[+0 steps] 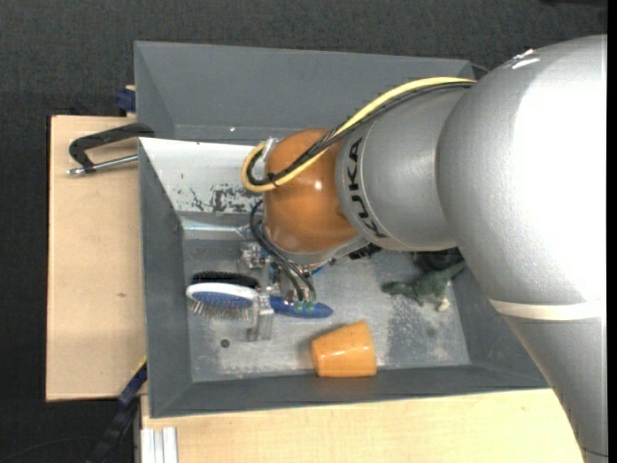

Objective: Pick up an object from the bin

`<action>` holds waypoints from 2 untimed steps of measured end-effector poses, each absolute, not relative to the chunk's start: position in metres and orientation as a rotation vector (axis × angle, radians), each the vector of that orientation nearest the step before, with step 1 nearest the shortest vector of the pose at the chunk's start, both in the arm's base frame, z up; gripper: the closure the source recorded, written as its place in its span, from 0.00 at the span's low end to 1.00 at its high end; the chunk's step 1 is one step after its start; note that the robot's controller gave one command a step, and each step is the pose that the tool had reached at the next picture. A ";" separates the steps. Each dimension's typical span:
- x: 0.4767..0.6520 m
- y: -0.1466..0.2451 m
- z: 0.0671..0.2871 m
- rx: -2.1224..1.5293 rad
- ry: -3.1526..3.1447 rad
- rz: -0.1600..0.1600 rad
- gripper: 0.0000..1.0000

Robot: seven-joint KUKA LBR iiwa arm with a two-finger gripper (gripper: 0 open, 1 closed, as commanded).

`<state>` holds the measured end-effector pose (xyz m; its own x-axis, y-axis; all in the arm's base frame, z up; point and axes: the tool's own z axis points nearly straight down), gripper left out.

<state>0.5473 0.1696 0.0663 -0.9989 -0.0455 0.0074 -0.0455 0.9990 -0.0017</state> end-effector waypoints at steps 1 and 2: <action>0.549 0.171 0.070 0.072 -3.139 -0.001 1.00; 0.562 0.160 0.185 0.176 -3.150 -0.004 1.00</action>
Offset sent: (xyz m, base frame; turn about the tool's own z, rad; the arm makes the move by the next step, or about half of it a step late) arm 0.0000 0.0000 0.0000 0.0000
